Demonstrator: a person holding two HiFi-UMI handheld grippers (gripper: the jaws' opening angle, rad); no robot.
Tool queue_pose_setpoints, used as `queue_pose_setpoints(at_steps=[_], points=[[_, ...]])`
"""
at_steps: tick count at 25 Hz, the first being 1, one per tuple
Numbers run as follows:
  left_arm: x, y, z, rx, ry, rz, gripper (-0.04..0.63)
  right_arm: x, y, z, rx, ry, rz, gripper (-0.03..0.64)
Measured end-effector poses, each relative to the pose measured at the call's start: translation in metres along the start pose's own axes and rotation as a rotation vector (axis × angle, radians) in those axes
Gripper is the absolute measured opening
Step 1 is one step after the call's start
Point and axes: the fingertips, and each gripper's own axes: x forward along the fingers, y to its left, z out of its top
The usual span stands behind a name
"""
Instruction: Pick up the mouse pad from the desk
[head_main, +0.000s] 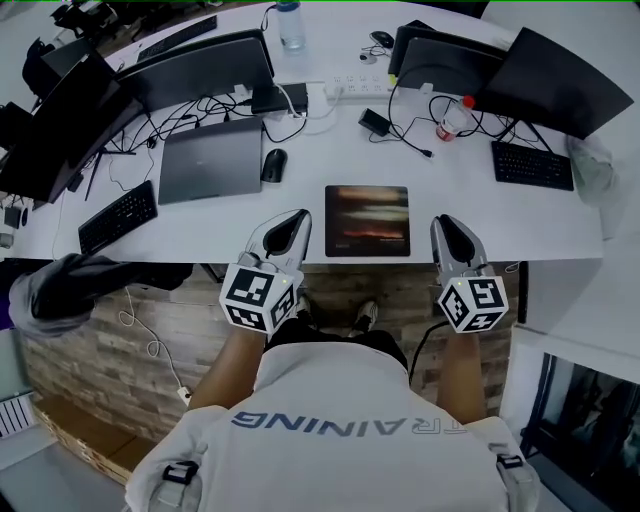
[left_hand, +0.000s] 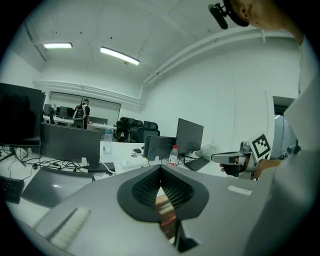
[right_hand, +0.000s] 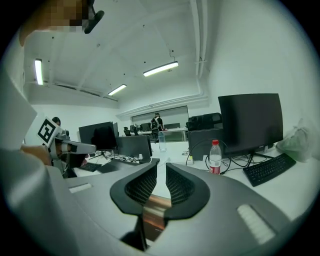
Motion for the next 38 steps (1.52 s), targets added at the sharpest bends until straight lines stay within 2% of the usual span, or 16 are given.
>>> queue_pose_setpoints(at_steps=[6,10,13,17,19,28,34,38], points=[[0.000,-0.002,0.001,-0.014,-0.015,0.049,0.000,0.011,-0.003,-0.004,-0.058,0.035,0.032,0.147],[0.000,-0.003,0.004,-0.013,-0.021,0.058,0.000,0.013,-0.005,-0.003,-0.071,0.039,0.036,0.184],[0.001,-0.006,0.003,-0.009,-0.014,0.055,0.000,0.018,-0.010,-0.012,-0.093,0.098,0.032,0.209],[0.003,-0.011,-0.006,-0.013,0.010,0.048,0.000,0.029,-0.012,-0.055,-0.150,0.275,0.050,0.230],[0.002,-0.012,-0.012,-0.019,0.023,0.048,0.000,0.035,-0.012,-0.079,-0.159,0.346,0.064,0.267],[-0.002,-0.011,-0.027,-0.036,0.062,0.074,0.000,0.057,-0.024,-0.174,-0.159,0.585,0.104,0.350],[-0.012,-0.011,-0.041,-0.053,0.089,0.101,0.000,0.064,-0.026,-0.246,-0.191,0.760,0.142,0.350],[-0.017,-0.007,-0.048,-0.067,0.097,0.122,0.000,0.068,-0.025,-0.272,-0.206,0.805,0.140,0.329]])
